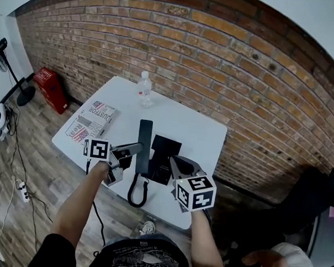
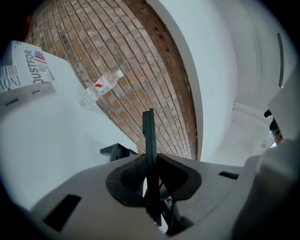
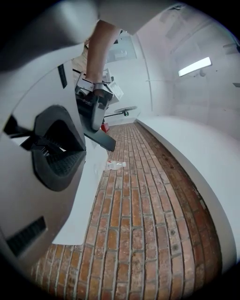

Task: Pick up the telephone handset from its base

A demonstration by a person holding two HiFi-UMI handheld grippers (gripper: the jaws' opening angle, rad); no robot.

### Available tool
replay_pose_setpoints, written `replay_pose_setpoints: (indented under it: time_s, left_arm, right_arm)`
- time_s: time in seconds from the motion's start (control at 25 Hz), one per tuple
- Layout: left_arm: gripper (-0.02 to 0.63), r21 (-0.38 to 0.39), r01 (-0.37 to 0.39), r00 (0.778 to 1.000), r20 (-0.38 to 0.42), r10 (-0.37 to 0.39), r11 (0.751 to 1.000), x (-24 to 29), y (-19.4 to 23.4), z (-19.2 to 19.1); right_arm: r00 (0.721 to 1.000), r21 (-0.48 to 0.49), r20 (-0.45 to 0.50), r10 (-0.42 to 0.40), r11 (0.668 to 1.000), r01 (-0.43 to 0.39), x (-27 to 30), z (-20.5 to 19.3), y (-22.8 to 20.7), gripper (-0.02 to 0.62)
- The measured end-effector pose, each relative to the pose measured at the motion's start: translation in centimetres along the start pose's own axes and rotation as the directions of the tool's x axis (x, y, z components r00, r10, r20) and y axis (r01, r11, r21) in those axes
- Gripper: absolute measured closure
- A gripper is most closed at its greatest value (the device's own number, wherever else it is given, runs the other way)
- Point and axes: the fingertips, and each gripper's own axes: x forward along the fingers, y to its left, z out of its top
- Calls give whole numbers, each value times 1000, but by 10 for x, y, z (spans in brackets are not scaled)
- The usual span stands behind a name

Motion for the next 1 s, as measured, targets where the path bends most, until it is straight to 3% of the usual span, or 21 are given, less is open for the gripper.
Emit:
replay_pose_setpoints:
  time_s: [0.28, 1.0]
  left_arm:
    - [529, 67, -23, 999, 43, 20, 998, -47, -31, 4]
    - [529, 93, -88, 974, 216, 66, 992, -196, -84, -29]
  right_arm:
    - [1000, -13, 29, -2, 1000, 2, -10, 11, 40, 597]
    - [996, -59, 90, 15, 998, -10, -49, 20, 151, 597]
